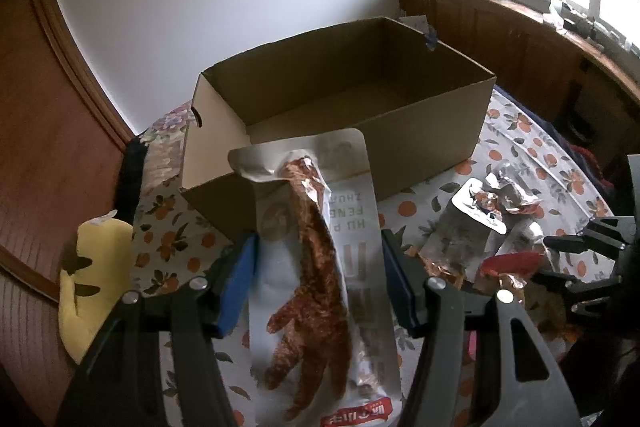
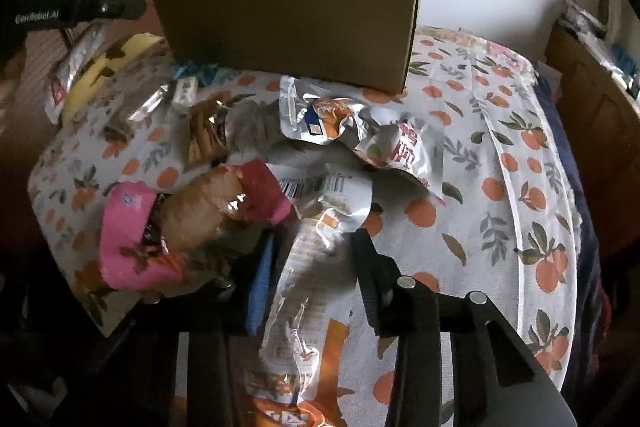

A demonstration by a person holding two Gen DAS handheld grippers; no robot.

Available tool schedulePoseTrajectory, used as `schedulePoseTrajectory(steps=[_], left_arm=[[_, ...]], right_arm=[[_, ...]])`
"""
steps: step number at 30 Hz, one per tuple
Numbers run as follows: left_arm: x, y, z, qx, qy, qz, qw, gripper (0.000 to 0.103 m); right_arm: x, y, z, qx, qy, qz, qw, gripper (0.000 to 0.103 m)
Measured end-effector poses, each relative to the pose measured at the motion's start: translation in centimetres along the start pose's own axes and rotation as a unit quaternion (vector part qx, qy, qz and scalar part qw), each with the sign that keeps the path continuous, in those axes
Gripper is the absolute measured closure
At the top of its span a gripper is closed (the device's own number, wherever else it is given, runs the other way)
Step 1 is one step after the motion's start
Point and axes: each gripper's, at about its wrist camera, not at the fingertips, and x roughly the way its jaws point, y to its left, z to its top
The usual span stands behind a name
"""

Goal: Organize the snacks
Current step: 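Lift both held packets and carry them toward the cardboard box, then lower both packets into the cardboard box and open both tools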

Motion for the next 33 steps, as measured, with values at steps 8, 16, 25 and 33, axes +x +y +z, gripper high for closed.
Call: schedulePoseTrajectory(steps=[8,16,25,33], left_arm=[[-0.6,0.0,0.1,-0.008,-0.013,-0.021,0.9997,0.043],[-2.0,0.5,1.3,-0.024,-0.045,-0.043,0.9978,0.043],[-3.2,1.8,4.4,-0.038,-0.086,-0.063,0.9936,0.043],[-2.7,3.7,9.3,-0.036,-0.103,-0.069,0.9916,0.042]], right_arm=[[-1.7,0.2,0.8,-0.005,-0.021,-0.005,1.000,0.068],[-4.8,-0.6,3.4,-0.007,-0.060,-0.015,0.998,0.070],[-8.1,-0.3,9.2,-0.037,-0.110,-0.024,0.993,0.070],[-9.0,-0.5,16.8,-0.051,-0.138,-0.023,0.989,0.070]])
